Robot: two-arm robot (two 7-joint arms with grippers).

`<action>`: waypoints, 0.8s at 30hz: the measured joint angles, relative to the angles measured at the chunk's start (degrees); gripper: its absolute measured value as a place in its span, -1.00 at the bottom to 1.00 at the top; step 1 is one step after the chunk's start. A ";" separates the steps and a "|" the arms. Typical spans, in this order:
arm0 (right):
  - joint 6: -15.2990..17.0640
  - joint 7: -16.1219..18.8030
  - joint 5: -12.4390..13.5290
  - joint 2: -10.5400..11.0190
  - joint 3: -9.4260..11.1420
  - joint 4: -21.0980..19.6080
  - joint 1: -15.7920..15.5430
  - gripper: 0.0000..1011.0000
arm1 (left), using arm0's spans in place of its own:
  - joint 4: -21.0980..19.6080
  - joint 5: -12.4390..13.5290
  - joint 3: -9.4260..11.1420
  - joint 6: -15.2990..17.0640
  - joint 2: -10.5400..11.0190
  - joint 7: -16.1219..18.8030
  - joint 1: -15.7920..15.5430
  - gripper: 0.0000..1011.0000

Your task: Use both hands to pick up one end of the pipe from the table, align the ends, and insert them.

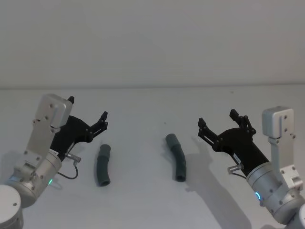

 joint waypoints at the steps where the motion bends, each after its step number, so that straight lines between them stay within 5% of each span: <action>1: 0.00 0.00 0.00 0.00 0.00 0.00 0.00 0.99 | -0.01 0.01 0.00 0.02 -0.05 0.02 0.00 0.98; 13: 0.00 0.00 0.00 0.00 0.00 0.00 0.00 0.99 | -2.63 1.01 0.74 5.43 -3.28 4.03 1.16 0.98; 24: 0.00 0.00 0.00 0.00 0.00 0.00 0.00 0.99 | -8.92 2.99 2.39 18.68 -8.86 12.50 4.59 0.98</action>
